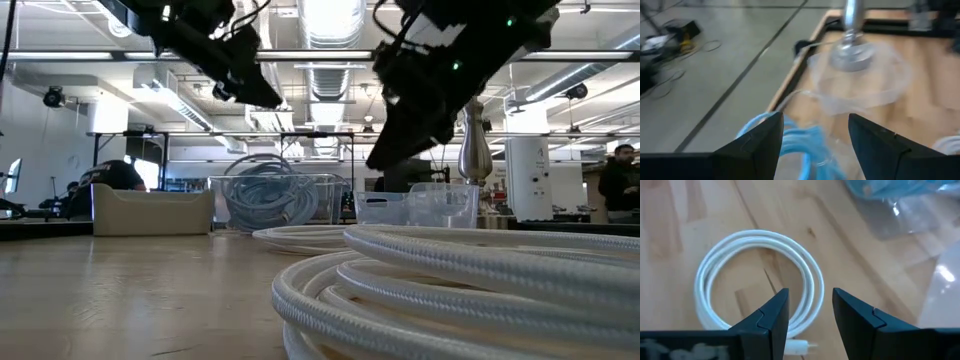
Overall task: Pick & Place USB Port
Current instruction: Put the top white HDMI cable into the white bin
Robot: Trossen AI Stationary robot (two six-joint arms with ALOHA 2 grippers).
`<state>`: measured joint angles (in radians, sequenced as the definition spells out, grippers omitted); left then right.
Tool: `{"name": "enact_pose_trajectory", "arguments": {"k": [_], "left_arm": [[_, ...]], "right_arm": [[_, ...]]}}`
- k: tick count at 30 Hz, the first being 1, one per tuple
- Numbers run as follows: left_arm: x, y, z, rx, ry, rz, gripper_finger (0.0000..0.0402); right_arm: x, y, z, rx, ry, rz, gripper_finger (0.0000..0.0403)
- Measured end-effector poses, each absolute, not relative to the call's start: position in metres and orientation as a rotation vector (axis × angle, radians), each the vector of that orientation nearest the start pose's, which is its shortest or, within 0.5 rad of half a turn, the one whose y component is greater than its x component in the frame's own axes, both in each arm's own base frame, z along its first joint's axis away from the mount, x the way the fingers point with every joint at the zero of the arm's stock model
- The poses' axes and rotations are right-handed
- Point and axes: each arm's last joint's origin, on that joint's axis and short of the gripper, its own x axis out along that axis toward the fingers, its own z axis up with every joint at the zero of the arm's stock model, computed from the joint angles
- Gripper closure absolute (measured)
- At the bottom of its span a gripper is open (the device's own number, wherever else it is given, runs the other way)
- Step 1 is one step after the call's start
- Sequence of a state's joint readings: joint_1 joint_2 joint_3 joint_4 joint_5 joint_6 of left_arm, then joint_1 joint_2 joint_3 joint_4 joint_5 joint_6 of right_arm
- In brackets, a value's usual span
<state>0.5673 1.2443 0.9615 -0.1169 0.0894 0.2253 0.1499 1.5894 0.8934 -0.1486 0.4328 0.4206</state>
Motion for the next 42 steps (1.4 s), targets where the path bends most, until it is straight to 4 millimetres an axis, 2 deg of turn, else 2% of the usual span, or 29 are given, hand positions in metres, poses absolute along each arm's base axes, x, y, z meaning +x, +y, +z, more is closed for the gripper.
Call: {"name": "enact_pose_trajectory", "arguments": {"k": [8, 16, 26, 32, 42], "left_arm": [[0.241, 0.112, 0.314, 0.082, 0.401, 0.310, 0.0175], [0.241, 0.087, 0.304, 0.080, 0.425, 0.235, 0.0175], [0.237, 0.084, 0.286, 0.070, 0.454, 0.268, 0.0177], [0.237, 0.084, 0.286, 0.075, 0.456, 0.280, 0.0177], [0.237, 0.084, 0.286, 0.075, 0.457, 0.279, 0.0177]], "right_arm": [[0.333, 0.031, 0.150, 0.191, 0.804, -0.470, 0.0260], [0.345, 0.018, 0.132, 0.288, 0.870, -0.464, 0.0269], [0.350, 0.015, 0.125, 0.305, 0.904, -0.453, 0.0285], [0.346, 0.012, 0.122, 0.287, 0.956, -0.469, 0.0304], [0.342, 0.012, 0.121, 0.229, 1.015, -0.448, 0.0380]]}}
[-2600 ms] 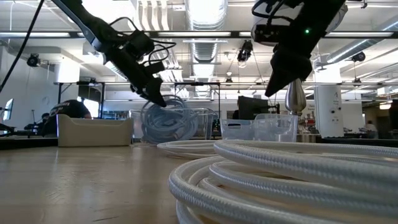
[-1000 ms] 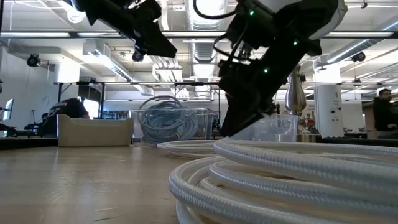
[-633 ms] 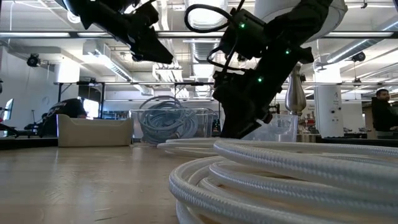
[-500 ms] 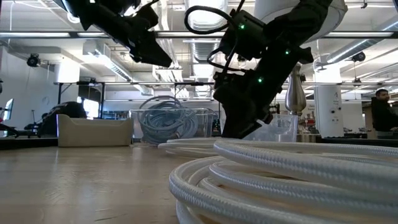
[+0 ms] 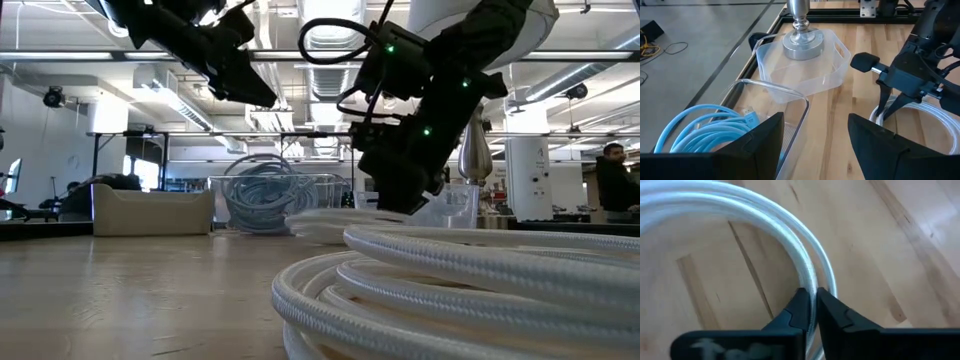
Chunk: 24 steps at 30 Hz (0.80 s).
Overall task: Pick & Place USB Port
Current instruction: Put the top white HDMI cable into the white bin
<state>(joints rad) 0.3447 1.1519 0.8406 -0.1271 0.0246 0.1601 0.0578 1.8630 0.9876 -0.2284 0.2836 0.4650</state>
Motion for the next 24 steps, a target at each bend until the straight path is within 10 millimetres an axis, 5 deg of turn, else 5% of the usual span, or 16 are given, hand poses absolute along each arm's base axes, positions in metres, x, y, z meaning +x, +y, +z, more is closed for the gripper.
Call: {"name": "enact_pose_trajectory", "arguments": {"k": [14, 24], "left_arm": [[0.237, 0.084, 0.286, 0.077, 0.458, 0.279, 0.0177], [0.237, 0.084, 0.286, 0.079, 0.458, 0.278, 0.0177]], "right_arm": [[0.342, 0.013, 0.156, 0.196, 0.957, -0.360, 0.0389], [0.303, -0.002, 0.219, -0.075, 0.835, -0.787, 0.0389]]}}
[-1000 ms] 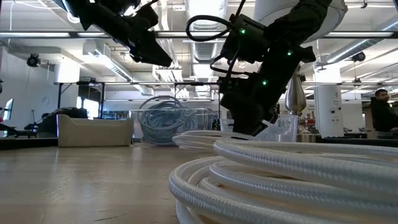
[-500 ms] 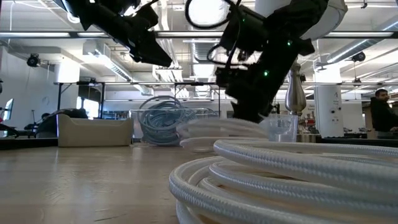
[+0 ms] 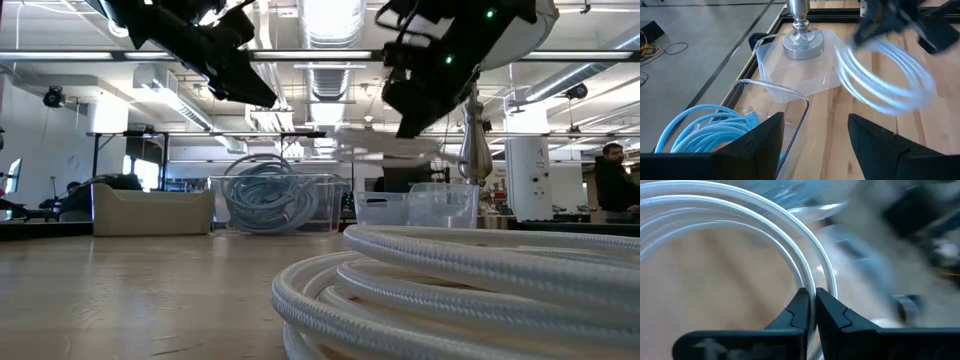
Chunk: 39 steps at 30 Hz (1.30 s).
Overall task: Pick & Place USB Port
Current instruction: Put the top white HDMI cable into the white bin
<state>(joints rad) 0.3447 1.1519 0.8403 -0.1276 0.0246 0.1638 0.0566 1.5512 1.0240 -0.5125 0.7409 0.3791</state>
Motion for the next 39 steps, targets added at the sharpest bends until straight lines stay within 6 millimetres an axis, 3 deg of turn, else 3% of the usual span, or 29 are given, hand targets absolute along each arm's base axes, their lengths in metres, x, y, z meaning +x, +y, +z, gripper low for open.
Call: {"name": "enact_pose_trajectory", "arguments": {"k": [7, 15, 24, 32, 39], "left_arm": [[0.237, 0.084, 0.282, 0.087, 0.469, 0.278, 0.0177], [0.236, 0.085, 0.282, 0.097, 0.473, 0.290, 0.0177], [0.236, 0.085, 0.282, 0.099, 0.474, 0.291, 0.0177], [0.236, 0.085, 0.282, 0.100, 0.474, 0.291, 0.0177], [0.236, 0.085, 0.282, 0.100, 0.475, 0.291, 0.0177]], "right_arm": [[0.276, -0.024, 0.247, -0.205, 0.759, -1.062, 0.0390], [0.265, -0.061, 0.245, -0.251, 0.750, -1.304, 0.0390], [0.276, -0.086, 0.210, -0.223, 0.823, -1.398, 0.0390], [0.291, -0.093, 0.169, -0.289, 0.941, -1.389, 0.0390], [0.295, -0.096, 0.148, -0.323, 1.000, -1.388, 0.0372]]}}
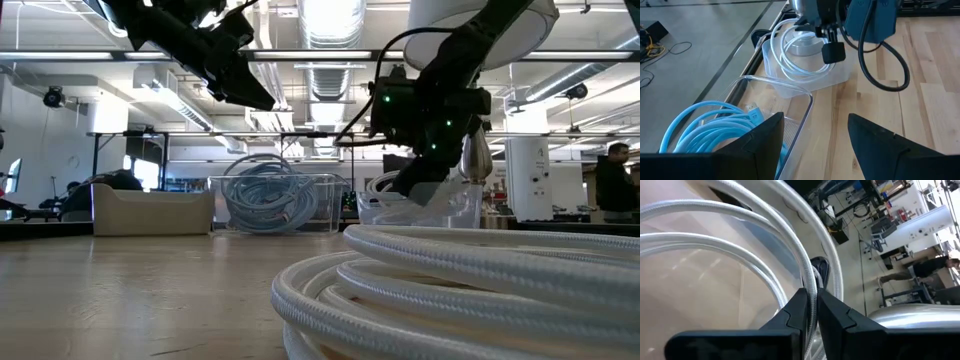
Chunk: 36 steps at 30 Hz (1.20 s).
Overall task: Pick & Place USB Port
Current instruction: Put the top white HDMI cable into the white bin, then put the white HDMI cable into the white bin
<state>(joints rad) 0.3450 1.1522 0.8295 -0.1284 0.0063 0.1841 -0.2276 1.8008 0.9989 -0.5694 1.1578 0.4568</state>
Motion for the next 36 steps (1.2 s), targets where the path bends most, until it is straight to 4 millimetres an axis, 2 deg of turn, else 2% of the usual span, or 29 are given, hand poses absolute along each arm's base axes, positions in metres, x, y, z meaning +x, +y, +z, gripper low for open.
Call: {"name": "enact_pose_trajectory", "arguments": {"k": [12, 23, 36], "left_arm": [[0.236, 0.085, 0.282, 0.100, 0.475, 0.291, 0.0177], [0.236, 0.085, 0.282, 0.100, 0.475, 0.291, 0.0177], [0.236, 0.085, 0.282, 0.100, 0.475, 0.291, 0.0177]], "right_arm": [[0.295, -0.096, 0.149, -0.334, 1.019, -1.372, 0.0363], [0.297, -0.095, 0.157, -0.249, 1.032, -1.296, 0.0358], [0.300, -0.095, 0.172, -0.239, 1.000, -1.286, 0.0276]]}}
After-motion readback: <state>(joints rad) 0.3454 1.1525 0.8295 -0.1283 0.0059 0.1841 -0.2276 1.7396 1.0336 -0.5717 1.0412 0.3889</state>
